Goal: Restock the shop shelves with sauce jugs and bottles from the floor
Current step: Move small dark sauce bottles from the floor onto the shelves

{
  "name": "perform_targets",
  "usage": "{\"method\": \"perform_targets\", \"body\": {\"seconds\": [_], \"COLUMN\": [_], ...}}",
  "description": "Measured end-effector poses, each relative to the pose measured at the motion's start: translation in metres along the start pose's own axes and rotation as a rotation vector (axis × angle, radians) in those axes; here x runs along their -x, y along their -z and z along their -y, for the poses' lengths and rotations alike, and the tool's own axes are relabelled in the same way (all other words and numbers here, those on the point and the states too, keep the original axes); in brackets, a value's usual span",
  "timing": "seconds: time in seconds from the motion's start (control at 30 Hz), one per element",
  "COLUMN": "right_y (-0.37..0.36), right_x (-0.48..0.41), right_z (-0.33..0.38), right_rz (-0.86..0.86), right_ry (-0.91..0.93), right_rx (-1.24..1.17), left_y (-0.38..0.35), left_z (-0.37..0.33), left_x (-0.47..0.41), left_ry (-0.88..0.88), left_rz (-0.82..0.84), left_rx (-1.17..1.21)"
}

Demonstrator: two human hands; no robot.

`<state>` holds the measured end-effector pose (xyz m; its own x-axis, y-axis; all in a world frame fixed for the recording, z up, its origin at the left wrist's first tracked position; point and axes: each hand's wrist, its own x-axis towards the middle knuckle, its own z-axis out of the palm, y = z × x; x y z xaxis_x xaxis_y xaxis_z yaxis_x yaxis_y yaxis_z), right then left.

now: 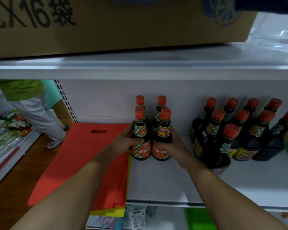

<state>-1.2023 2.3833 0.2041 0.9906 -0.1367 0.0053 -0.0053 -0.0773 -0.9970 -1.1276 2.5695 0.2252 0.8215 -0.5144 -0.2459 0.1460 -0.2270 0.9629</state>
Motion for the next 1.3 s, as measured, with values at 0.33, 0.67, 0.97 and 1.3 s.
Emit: {"method": "perform_targets", "body": {"seconds": [0.33,0.67,0.97,1.3], "right_y": [0.005,0.014,0.014,0.022], "right_x": [0.001,-0.006,-0.005,-0.008], "right_z": [-0.005,-0.008,-0.015,-0.012], "right_rz": [-0.051,-0.021,-0.011,-0.002], "right_ry": [0.012,0.004,0.002,-0.033], "right_rx": [-0.016,-0.039,-0.095,-0.315], "left_y": [-0.002,0.006,0.016,-0.002], "left_z": [0.009,0.001,0.005,0.010], "left_x": [-0.004,-0.013,-0.020,-0.034], "left_ry": [-0.035,0.006,0.067,0.136], "left_rz": [-0.012,0.062,0.102,-0.067], "left_rx": [0.020,-0.098,0.073,0.184]}}
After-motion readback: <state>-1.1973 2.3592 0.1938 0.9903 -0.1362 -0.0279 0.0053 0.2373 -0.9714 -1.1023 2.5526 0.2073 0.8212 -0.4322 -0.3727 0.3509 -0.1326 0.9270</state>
